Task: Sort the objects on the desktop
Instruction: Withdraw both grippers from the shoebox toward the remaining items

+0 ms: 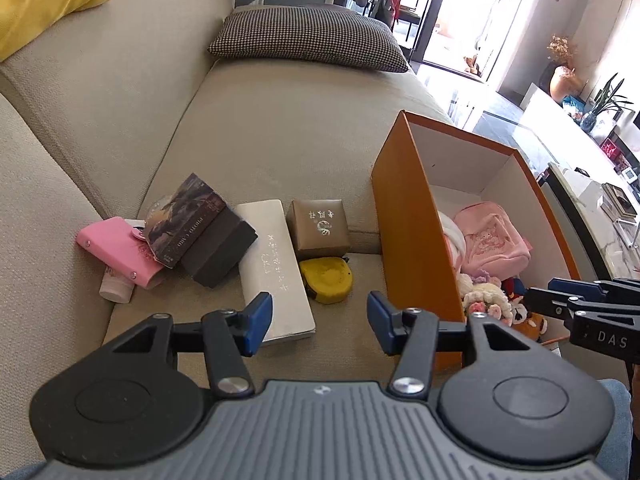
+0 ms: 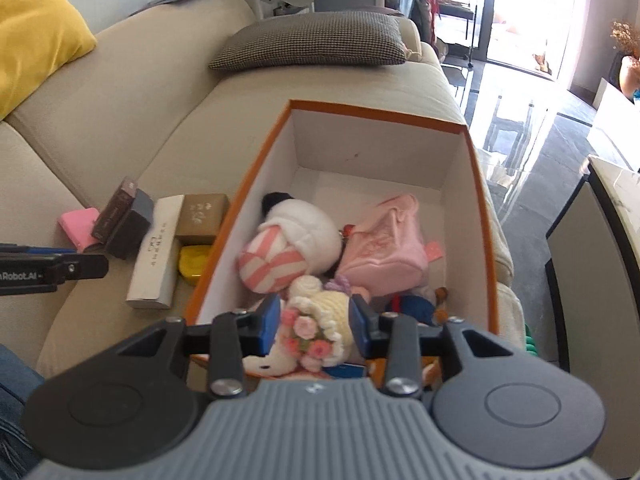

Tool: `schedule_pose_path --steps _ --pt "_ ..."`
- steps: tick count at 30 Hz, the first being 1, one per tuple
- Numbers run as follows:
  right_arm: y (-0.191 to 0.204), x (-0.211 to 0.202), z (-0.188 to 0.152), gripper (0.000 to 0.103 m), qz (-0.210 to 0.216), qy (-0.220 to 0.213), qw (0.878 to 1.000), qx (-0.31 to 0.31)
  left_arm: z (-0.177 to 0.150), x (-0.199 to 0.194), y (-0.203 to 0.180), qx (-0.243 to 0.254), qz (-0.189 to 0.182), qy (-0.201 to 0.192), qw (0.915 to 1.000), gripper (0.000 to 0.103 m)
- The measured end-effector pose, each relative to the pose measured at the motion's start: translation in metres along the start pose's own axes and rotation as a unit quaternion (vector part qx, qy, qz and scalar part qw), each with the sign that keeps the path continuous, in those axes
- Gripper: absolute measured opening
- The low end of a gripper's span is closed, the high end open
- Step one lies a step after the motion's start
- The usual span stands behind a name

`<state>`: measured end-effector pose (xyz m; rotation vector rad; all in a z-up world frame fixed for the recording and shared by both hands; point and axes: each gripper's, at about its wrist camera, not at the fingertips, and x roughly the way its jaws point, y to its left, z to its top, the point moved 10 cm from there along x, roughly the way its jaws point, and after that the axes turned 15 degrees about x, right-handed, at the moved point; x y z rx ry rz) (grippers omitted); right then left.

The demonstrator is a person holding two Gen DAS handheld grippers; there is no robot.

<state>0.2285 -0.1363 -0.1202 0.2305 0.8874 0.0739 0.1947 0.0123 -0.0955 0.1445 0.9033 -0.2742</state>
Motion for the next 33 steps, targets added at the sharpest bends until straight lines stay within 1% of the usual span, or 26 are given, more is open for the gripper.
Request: schedule_pose_path --steps 3,6,12,17,23,28,33 --pt "0.027 0.001 -0.007 0.042 0.020 0.002 1.000 -0.016 -0.004 -0.008 0.008 -0.003 0.003 -0.008 1.0000 0.062" --pt "0.053 0.003 -0.012 0.042 0.037 0.001 0.999 -0.033 -0.011 -0.013 0.019 -0.017 0.003 -0.007 0.9998 0.062" --pt "0.097 0.009 -0.017 0.042 0.067 0.008 0.996 -0.052 -0.024 -0.021 0.048 -0.036 0.035 -0.004 0.9987 0.062" --pt "0.124 0.018 -0.018 0.042 0.080 0.009 0.995 -0.050 -0.028 -0.026 0.074 -0.058 0.055 -0.010 0.9967 0.062" --pt "0.151 0.035 -0.018 0.042 0.090 0.020 0.994 -0.054 -0.030 -0.026 0.097 -0.087 0.033 -0.012 0.9956 0.062" --pt "0.172 0.053 -0.014 0.042 0.102 0.029 0.993 -0.060 -0.032 -0.019 0.120 -0.102 0.043 -0.011 0.9938 0.062" --pt "0.196 0.080 -0.006 0.041 0.120 0.046 0.990 -0.059 -0.034 -0.004 0.146 -0.125 0.052 0.004 0.9908 0.062"
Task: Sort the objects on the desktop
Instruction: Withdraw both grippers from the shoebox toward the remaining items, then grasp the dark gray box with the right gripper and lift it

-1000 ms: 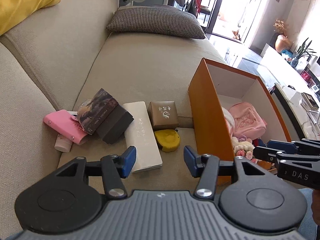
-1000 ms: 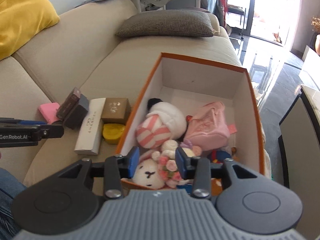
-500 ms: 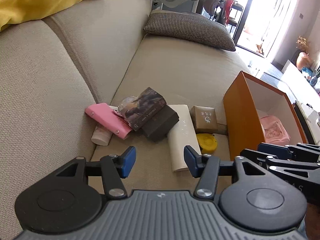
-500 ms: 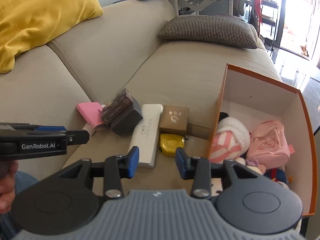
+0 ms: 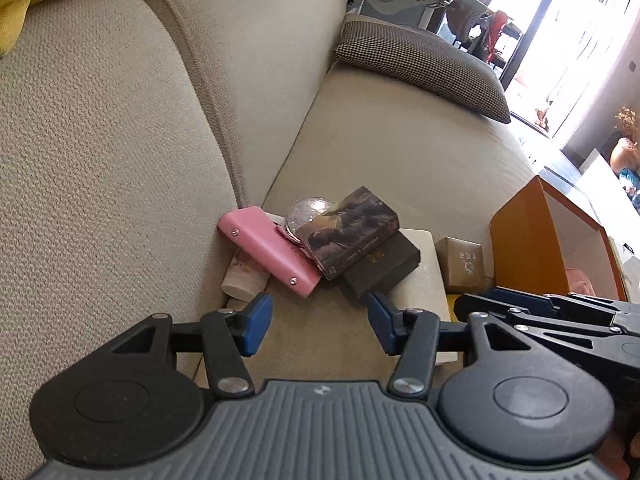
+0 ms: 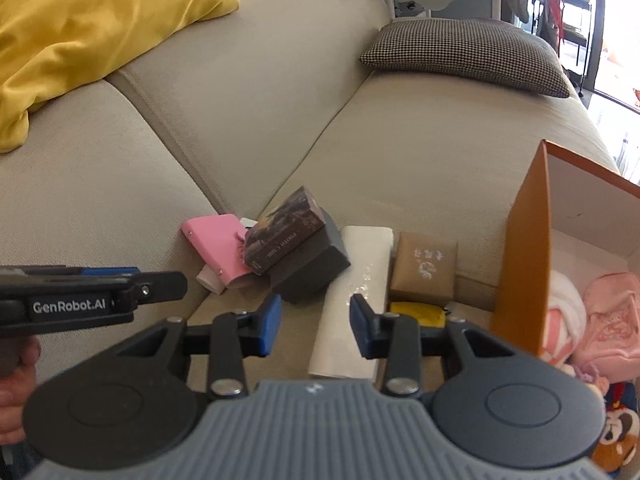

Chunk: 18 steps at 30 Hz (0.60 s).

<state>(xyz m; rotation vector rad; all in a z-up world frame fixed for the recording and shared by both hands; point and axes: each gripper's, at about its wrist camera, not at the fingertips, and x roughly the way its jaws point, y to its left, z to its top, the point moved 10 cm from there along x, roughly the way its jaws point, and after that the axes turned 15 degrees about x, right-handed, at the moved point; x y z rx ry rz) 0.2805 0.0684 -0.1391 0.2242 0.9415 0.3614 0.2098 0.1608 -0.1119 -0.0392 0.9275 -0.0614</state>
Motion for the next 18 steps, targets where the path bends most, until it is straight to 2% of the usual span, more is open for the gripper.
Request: schedule_pose_path --steps 3,9,13,16,18 --pt "0.007 0.021 0.007 0.041 0.005 0.009 1.000 -0.005 0.008 0.011 0.007 -0.001 0.003 -0.001 1.0000 0.062" --pt "-0.001 0.059 0.024 0.035 -0.007 0.030 1.000 -0.001 0.028 0.037 0.000 0.064 0.002 0.004 0.9979 0.062" --pt "-0.007 0.080 0.040 0.035 -0.007 0.040 0.999 0.004 0.034 0.059 -0.007 0.101 0.007 0.010 0.9948 0.062" --pt "-0.009 0.091 0.054 0.031 -0.004 0.037 0.999 0.014 0.035 0.070 -0.013 0.129 0.021 0.012 0.9914 0.062" --pt "-0.009 0.096 0.061 0.023 -0.003 0.034 0.999 0.014 0.037 0.076 -0.017 0.143 0.018 0.013 0.9894 0.062"
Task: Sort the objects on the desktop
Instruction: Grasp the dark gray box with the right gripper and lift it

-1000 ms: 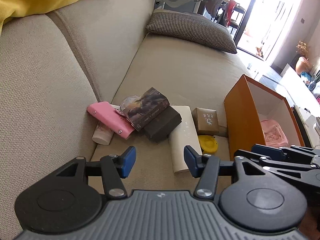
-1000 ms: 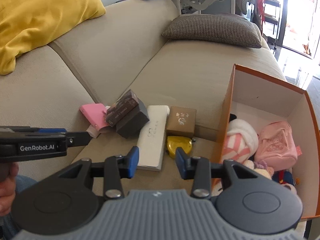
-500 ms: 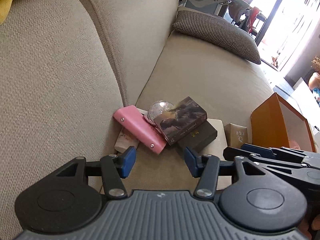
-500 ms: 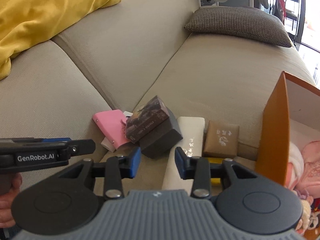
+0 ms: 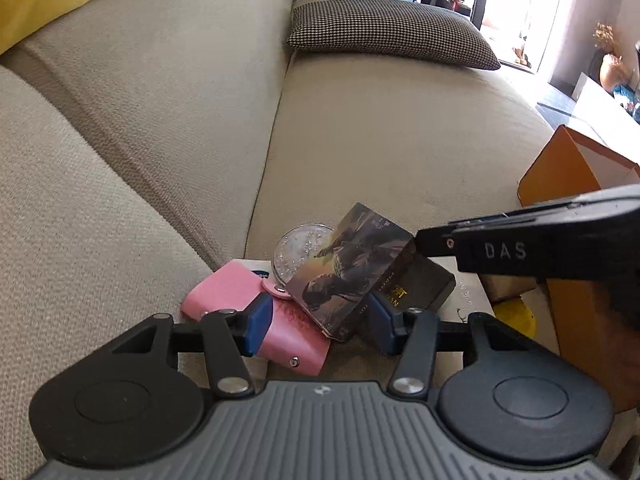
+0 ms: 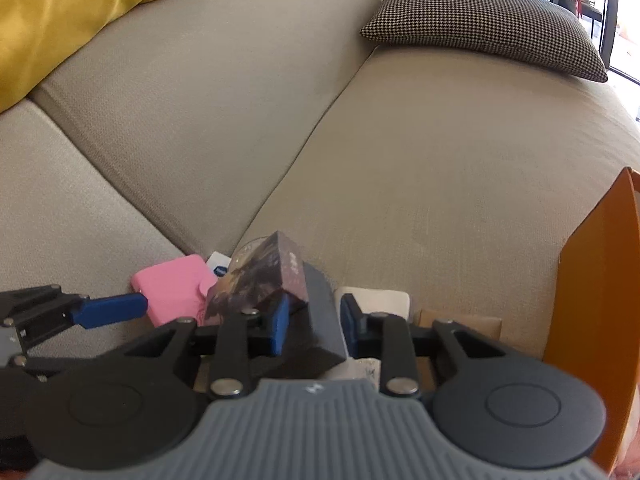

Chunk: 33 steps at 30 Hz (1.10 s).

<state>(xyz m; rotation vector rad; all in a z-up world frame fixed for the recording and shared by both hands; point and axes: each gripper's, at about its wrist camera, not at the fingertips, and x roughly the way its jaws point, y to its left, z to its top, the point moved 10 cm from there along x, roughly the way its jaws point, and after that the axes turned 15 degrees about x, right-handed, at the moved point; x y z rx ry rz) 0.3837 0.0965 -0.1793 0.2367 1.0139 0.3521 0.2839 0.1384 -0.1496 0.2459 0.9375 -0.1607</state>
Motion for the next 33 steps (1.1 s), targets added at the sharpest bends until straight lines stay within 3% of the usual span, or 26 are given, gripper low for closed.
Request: schedule_pose_path --steps 9,14,17,22,23,28,30,33 --pt "-0.007 0.020 0.003 0.021 -0.019 -0.002 1.000 0.005 -0.003 0.020 -0.015 0.021 -0.004 0.005 0.9998 0.062" --pt "0.009 0.025 -0.009 0.022 0.018 0.023 1.000 -0.003 -0.007 0.024 -0.015 0.016 -0.005 0.009 0.9998 0.062" --pt "0.012 0.024 -0.012 0.022 0.011 0.017 1.000 -0.023 -0.013 0.025 -0.009 0.005 -0.001 0.013 0.9999 0.062" --pt "0.000 0.020 -0.005 0.023 0.008 0.022 1.000 -0.005 -0.018 0.019 0.002 -0.015 -0.008 0.006 0.9998 0.062" --pt "-0.003 0.022 -0.004 0.028 0.000 0.026 1.000 -0.005 -0.019 0.018 0.004 -0.018 -0.007 0.005 0.9998 0.062" --pt "-0.007 0.036 -0.007 0.032 0.036 0.086 0.996 0.011 -0.021 0.014 0.007 -0.024 -0.011 0.006 0.9996 0.062" --pt "-0.005 0.045 -0.010 0.038 0.045 0.105 0.993 0.017 -0.023 0.013 0.008 -0.027 -0.013 0.008 0.9995 0.062" --pt "-0.006 0.051 -0.010 0.041 0.046 0.117 0.992 0.028 -0.023 0.010 0.014 -0.033 -0.014 0.013 0.9993 0.062"
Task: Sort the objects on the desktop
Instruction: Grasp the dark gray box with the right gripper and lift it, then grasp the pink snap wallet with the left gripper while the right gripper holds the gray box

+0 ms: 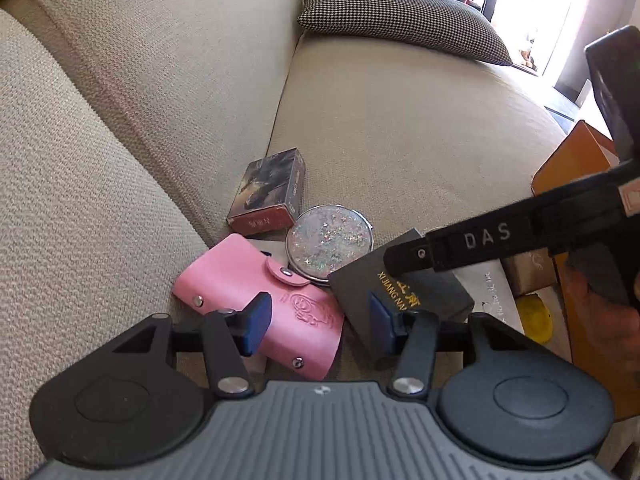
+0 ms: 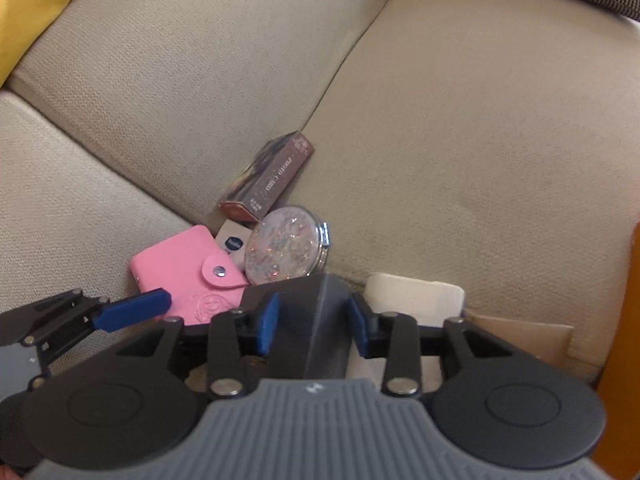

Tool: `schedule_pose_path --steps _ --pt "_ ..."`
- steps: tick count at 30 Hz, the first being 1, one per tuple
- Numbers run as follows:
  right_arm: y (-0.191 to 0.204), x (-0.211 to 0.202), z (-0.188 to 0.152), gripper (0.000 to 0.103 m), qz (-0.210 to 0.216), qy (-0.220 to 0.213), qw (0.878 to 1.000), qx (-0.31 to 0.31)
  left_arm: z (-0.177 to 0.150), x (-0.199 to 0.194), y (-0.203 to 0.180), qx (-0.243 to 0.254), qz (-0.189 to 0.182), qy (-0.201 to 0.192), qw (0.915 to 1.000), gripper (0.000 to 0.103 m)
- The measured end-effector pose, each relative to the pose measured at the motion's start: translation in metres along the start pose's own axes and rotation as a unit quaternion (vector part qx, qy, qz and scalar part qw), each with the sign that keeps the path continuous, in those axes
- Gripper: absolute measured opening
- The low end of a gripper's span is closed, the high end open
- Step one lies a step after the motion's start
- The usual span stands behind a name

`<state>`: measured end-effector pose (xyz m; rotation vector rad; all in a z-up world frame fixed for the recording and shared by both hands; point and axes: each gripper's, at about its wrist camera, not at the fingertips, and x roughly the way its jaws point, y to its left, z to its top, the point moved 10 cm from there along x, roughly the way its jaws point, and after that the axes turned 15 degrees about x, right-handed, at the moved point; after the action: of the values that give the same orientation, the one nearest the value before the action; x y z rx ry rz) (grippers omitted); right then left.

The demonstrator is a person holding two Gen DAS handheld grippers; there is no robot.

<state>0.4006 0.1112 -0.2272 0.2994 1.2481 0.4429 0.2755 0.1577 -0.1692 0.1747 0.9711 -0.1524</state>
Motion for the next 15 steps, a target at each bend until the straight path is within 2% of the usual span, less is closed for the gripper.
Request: schedule_pose_path --steps 6,10,15 --pt "0.013 -0.016 -0.004 0.029 0.017 -0.005 1.000 -0.013 -0.007 -0.004 0.011 -0.020 0.005 0.006 0.9998 0.062" --pt "0.031 -0.026 -0.010 0.025 0.032 0.002 0.999 -0.043 -0.010 -0.006 0.015 -0.027 0.006 0.010 0.9996 0.062" --pt "0.035 -0.016 -0.008 0.027 -0.004 -0.003 0.998 -0.064 -0.013 -0.011 0.021 -0.036 0.012 0.014 0.9992 0.062"
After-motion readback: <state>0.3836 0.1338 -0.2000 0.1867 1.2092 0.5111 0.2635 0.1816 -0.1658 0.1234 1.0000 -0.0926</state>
